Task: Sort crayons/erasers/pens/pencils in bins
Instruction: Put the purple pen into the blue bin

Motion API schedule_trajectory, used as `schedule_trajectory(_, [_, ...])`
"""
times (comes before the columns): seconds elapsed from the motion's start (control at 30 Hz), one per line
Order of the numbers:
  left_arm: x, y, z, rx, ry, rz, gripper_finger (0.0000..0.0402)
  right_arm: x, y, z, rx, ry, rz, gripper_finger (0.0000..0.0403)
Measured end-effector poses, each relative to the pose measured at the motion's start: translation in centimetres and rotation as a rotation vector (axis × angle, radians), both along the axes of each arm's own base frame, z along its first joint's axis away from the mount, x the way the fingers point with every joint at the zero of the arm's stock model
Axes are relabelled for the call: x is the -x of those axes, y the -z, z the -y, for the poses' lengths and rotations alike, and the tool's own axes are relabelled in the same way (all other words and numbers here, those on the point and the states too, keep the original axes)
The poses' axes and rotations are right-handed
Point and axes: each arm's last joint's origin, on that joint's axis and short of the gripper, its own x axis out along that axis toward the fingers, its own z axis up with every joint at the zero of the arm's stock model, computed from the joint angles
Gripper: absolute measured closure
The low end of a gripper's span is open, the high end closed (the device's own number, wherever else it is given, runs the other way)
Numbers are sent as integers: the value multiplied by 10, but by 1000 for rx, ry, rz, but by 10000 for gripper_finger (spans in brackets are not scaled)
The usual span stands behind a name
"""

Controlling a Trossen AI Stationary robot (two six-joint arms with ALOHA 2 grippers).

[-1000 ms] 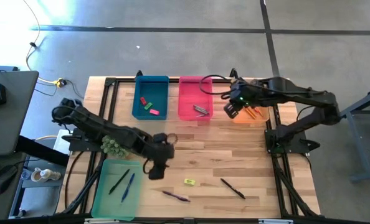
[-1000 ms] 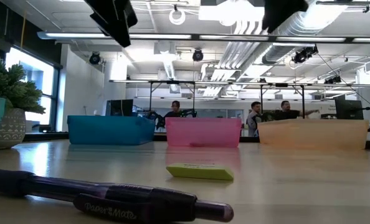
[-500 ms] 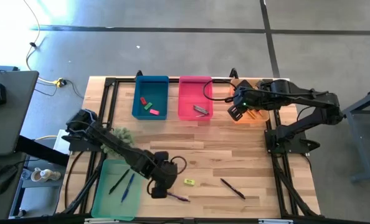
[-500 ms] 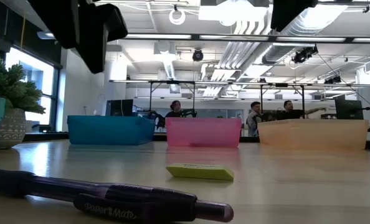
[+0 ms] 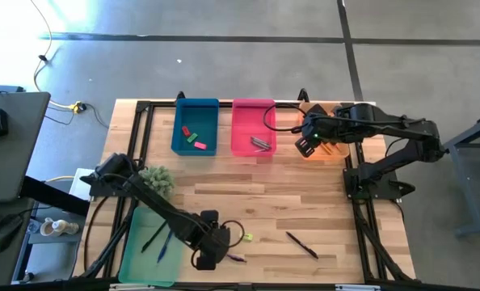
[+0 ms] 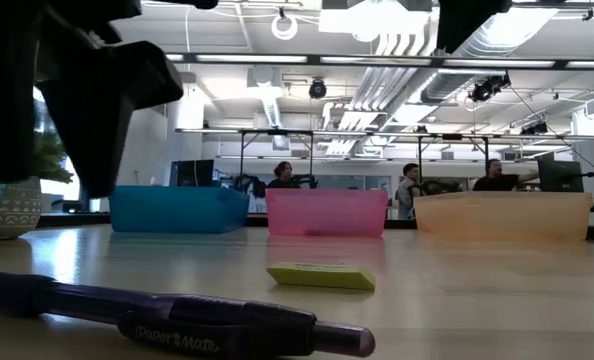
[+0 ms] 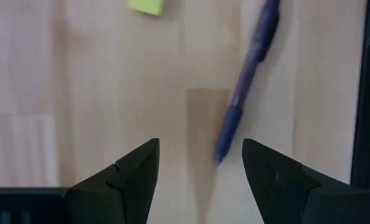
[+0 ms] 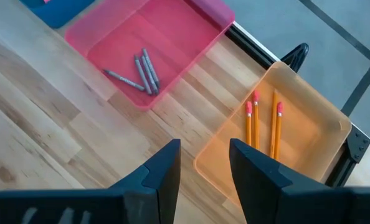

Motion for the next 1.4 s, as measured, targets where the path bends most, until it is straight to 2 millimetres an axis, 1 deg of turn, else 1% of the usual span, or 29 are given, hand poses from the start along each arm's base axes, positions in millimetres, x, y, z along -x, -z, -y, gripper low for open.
schedule_trajectory(0.3, [-3,22,15,2,32,-5,186,0,0,0,0,0,0,275])
schedule_trajectory(0.47, [-6,38,19,-13,44,-16,186,0,0,0,-5,1,1,275])
schedule_trajectory(0.57, [-6,43,20,-27,60,-25,194,0,0,0,-7,2,2,275])
schedule_trajectory(0.63, [-7,46,20,-35,60,-31,206,0,0,0,-7,2,2,275])
schedule_trajectory(0.73, [-7,48,19,-46,57,-31,237,0,0,0,-8,1,1,275])
schedule_trajectory(1.0, [-8,49,20,-69,120,-17,354,0,0,0,-6,-3,-6,275])
schedule_trajectory(1.1, [-7,49,21,-65,145,-26,388,1,0,0,-6,-3,-9,275])
schedule_trajectory(1.17, [-6,49,22,-63,149,-33,392,1,0,0,-6,-3,-12,275])
schedule_trajectory(1.27, [-5,47,22,-64,151,-32,383,1,0,0,-6,-4,-13,275])
schedule_trajectory(1.4, [-2,40,20,-63,158,-32,386,1,1,0,-6,-5,-17,275])
